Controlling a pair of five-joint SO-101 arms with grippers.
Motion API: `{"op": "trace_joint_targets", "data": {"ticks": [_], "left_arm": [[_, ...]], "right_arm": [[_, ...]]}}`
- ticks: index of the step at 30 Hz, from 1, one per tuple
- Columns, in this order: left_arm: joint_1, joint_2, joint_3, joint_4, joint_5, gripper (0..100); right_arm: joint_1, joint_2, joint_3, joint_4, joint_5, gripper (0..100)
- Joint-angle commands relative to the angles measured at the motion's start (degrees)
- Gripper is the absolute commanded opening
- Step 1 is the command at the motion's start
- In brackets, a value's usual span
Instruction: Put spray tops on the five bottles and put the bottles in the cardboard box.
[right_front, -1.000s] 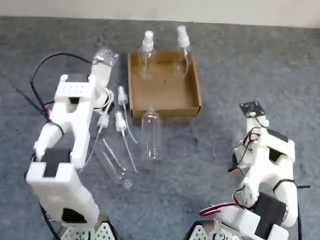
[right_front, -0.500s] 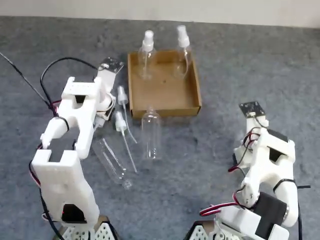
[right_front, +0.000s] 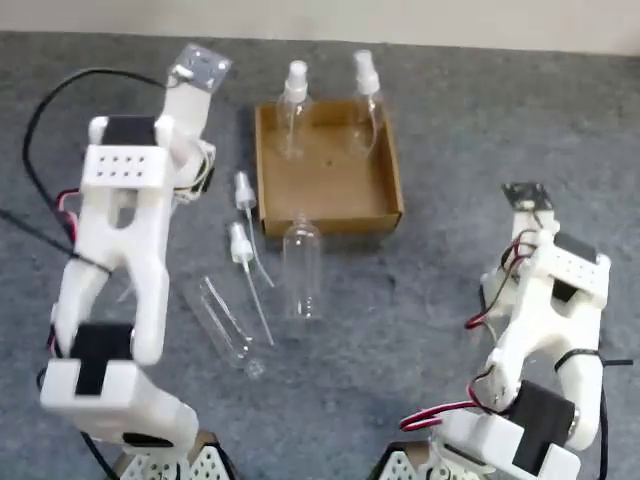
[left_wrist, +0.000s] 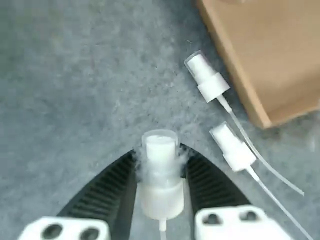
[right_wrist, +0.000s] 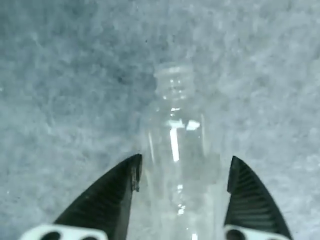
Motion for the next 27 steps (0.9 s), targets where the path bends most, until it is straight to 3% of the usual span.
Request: {"op": "trace_joint_targets", "data": {"ticks": [1, 16, 27], "left_arm": [[-0.7, -9.9, 3.5, 1.1, -0.4, 0], [-0.8, -23.3, 13.1, 2.0, -0.5, 0], [-1.1, -24.6, 13.1, 3.7, -0.5, 0]], "right_arm": [[-1.1, -0.3, -3.9, 0.5, 1.0, 21.4], [-4.5, 0.2, -5.9, -0.7, 4.3, 21.4], [-0.6, 17.1, -21.5, 1.3, 4.4, 21.0]]}}
